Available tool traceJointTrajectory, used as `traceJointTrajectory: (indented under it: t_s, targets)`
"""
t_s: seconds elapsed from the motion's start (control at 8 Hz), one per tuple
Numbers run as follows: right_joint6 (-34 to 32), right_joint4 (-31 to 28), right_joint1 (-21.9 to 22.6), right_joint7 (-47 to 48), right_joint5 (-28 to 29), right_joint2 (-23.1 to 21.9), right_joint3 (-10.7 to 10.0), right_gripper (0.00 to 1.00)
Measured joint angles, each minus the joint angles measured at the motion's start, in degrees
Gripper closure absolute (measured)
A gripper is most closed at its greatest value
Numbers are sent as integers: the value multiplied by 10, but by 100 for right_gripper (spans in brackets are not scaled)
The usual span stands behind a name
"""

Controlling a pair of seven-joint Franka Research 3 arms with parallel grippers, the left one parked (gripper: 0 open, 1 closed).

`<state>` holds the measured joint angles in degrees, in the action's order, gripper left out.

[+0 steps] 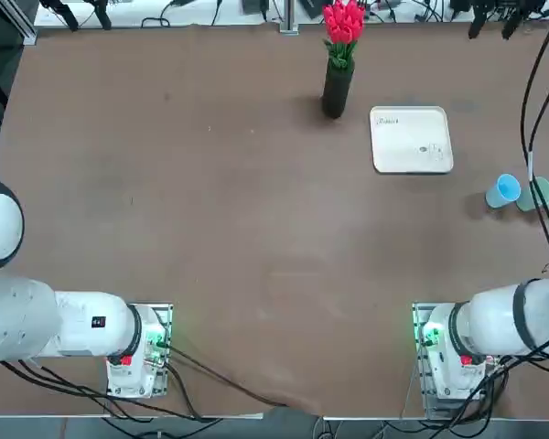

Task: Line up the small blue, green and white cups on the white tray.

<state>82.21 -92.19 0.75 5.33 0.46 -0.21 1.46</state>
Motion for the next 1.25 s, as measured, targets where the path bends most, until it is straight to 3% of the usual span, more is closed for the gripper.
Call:
traceJointTrajectory:
  t_s: [0.25, 0.62, 0.88, 1.25]
  targets:
    - [-55, -14, -3, 1, -8, 18, -2, 0]
    - [-37, -65, -51, -14, -25, 30, -13, 0]
    - [18, -120, -86, -69, -30, 17, -16, 0]
    - [190, -300, -153, -131, -46, -42, -18, 0]
